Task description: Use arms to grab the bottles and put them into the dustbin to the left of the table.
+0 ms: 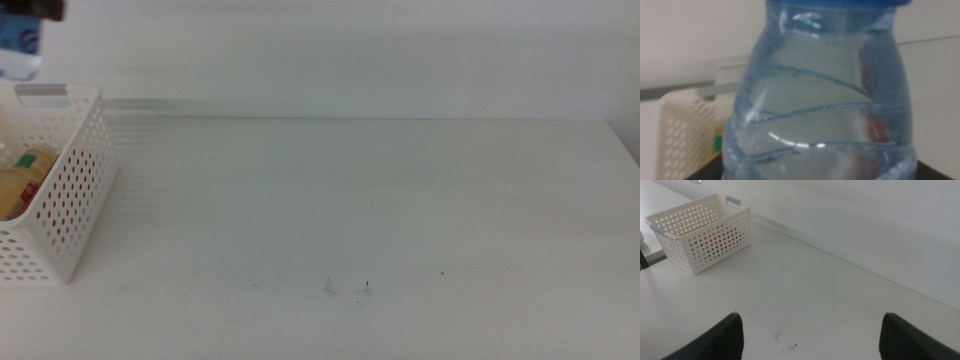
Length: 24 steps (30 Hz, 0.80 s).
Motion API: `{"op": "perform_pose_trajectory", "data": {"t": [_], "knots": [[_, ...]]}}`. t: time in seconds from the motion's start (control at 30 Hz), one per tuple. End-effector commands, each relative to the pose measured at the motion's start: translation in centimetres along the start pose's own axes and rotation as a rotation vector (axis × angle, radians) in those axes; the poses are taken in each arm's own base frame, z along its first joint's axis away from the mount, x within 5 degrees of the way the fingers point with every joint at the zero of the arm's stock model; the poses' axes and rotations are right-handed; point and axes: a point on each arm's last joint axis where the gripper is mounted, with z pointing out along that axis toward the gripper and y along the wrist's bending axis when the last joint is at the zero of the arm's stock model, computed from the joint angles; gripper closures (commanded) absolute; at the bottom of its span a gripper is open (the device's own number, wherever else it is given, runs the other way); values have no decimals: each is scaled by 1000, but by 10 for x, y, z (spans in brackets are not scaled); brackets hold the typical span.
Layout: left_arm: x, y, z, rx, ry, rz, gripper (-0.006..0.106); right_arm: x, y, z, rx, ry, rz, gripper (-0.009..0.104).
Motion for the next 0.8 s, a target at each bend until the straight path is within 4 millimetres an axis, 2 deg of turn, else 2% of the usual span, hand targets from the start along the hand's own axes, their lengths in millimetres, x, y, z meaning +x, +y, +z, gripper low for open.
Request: {"op": "perform_pose_trajectory", "data": {"t": [0.0, 0.1, 0.3, 0.5, 0.77], "knots": [[-3, 17, -3, -26, -15, -28, 74, -2, 0, -1, 0, -11, -5, 11], [5, 37, 7, -47, 36, -73, 74, -2, 0, -1, 0, -11, -5, 11], [28, 69, 44, -47, 201, -119, 74, -2, 0, -1, 0, -11, -5, 11], [40, 85, 85, -72, 266, -102, 74, -2, 0, -1, 0, -11, -5, 11], [64, 98, 130, -78, 394, -91, 74, -2, 0, -1, 0, -11, -5, 11]]}}
